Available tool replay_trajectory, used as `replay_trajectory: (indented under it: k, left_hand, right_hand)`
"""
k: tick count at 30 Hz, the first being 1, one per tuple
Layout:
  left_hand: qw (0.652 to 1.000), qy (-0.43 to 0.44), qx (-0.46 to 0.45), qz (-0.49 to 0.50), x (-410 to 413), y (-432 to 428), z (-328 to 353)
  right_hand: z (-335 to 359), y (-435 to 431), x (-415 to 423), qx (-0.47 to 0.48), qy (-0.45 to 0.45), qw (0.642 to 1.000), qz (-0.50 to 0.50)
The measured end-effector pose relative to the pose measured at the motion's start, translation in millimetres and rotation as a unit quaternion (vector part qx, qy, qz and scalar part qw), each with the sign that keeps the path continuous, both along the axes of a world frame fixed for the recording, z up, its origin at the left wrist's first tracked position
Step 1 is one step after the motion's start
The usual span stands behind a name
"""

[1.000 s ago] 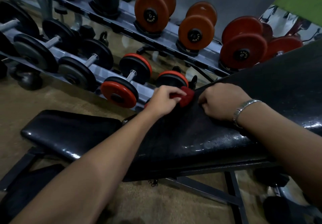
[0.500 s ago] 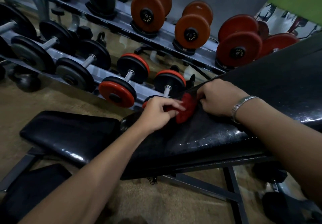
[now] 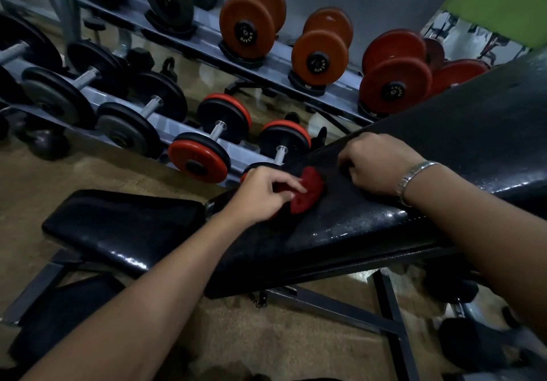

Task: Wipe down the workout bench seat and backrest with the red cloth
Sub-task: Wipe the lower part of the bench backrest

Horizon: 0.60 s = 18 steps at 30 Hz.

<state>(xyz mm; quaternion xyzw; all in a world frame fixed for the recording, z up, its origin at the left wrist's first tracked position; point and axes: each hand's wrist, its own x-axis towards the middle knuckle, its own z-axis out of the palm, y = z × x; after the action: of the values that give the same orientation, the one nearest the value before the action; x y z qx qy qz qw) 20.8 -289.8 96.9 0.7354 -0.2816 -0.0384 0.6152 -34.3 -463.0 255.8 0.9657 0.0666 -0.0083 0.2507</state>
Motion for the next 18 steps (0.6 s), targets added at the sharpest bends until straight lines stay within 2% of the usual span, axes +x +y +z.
replay_trajectory:
  k: [3, 6, 9, 12, 15, 18]
  left_hand:
    - [0.999, -0.003, -0.021, 0.038, -4.7, -16.2, 8.7]
    - [0.998, 0.014, -0.063, 0.012, -24.4, -18.5, 4.8]
    - [0.999, 0.017, -0.046, -0.019, -26.6, -0.5, -3.1]
    - [1.000, 0.007, -0.011, 0.023, -19.0, 2.3, -1.5]
    - [0.997, 0.010, -0.062, 0.054, -37.8, -14.0, 7.1]
    - [0.995, 0.005, -0.101, 0.018, -64.1, -12.3, 2.6]
  right_hand:
    - [-0.7, 4.1, -3.4, -0.012, 0.012, 1.000, 0.006]
    - [-2.8, 4.9, -6.1, -0.006, 0.010, 1.000, 0.004]
    - [-4.3, 2.5, -6.7, -0.009, 0.003, 1.000, 0.006]
    - [-6.7, 1.6, -4.4, -0.011, -0.001, 1.000, 0.003]
    - [-8.8, 3.2, -3.6, -0.012, -0.005, 1.000, -0.003]
    - [-7.9, 5.9, -6.7, -0.016, -0.007, 1.000, -0.002]
